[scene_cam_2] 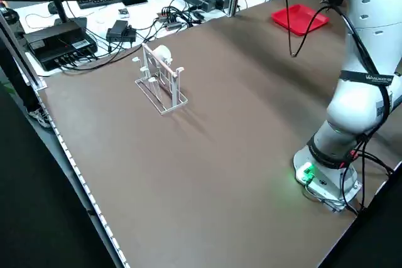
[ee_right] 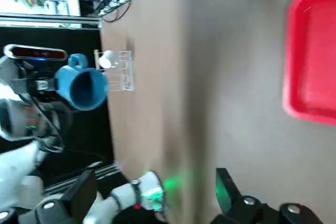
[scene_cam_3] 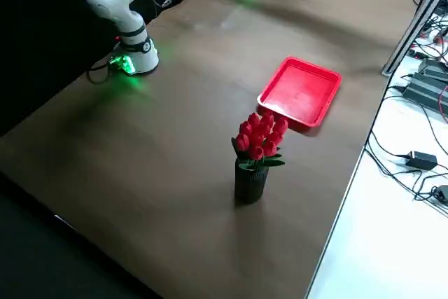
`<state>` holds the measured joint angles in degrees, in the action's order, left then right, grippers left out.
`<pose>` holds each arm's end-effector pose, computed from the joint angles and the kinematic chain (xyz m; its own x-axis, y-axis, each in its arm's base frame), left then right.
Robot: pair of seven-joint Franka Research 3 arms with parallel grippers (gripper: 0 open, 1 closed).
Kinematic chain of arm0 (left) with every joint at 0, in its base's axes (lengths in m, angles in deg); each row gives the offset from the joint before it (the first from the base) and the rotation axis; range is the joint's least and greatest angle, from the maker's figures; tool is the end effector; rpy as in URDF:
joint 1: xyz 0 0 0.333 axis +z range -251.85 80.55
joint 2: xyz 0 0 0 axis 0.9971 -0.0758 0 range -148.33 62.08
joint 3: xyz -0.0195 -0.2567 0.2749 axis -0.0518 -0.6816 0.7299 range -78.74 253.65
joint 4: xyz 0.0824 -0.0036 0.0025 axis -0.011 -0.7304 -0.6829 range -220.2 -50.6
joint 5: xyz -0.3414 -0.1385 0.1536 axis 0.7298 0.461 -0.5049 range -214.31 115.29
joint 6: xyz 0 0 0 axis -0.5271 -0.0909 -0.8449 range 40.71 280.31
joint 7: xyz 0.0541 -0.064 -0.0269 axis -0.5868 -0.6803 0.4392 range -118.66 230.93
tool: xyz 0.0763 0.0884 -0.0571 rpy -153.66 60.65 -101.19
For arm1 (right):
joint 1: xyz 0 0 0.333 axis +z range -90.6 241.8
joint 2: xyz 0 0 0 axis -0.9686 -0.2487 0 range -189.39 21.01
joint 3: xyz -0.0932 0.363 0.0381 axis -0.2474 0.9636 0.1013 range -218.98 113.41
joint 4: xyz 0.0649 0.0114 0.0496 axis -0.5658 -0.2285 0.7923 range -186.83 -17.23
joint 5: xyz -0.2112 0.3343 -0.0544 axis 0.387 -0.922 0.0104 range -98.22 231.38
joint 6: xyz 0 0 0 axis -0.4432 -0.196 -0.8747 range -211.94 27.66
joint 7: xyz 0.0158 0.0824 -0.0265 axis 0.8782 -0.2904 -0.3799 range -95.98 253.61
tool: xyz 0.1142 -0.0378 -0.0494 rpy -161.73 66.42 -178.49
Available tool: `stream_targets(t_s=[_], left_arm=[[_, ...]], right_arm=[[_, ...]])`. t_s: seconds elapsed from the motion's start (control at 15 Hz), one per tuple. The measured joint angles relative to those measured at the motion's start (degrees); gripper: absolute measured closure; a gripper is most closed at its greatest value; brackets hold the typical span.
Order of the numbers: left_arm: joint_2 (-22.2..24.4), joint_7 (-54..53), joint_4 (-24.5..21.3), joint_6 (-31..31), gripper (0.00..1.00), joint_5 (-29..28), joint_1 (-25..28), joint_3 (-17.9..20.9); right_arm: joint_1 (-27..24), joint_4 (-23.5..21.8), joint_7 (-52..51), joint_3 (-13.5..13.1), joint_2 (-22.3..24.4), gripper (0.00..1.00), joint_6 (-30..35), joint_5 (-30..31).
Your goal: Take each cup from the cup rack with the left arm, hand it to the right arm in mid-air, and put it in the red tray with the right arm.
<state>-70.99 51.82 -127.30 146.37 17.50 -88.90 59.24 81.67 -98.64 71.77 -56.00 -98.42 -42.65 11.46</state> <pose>0.6789 -0.3622 0.5351 0.9921 0.1108 -0.0583 0.0906 -0.3132 0.9453 0.6484 0.1364 0.5849 0.9973 0.0425 -0.0591 -0.0226 -0.5904 -0.8068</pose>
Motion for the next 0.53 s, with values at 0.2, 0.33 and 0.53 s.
stream_targets(t_s=[0.2, 0.33, 0.53], left_arm=[[-0.66, 0.0, 0.0, 8.56, 0.26, 2.71, -4.21, -0.03], [-0.86, 0.0, -0.01, 13.13, 0.26, 3.76, -6.6, -0.05], [-1.09, 0.0, -0.01, 17.25, 0.26, 4.07, -8.76, -0.03]], right_arm=[[2.26, -0.05, 2.38, 0.06, -1.85, 0.0, -0.01, -6.89], [3.47, -0.18, 2.49, 0.12, -3.94, 0.0, 1.03, -12.86], [6.59, -0.21, 1.82, 0.23, -7.86, 0.01, 1.17, -19.74]])
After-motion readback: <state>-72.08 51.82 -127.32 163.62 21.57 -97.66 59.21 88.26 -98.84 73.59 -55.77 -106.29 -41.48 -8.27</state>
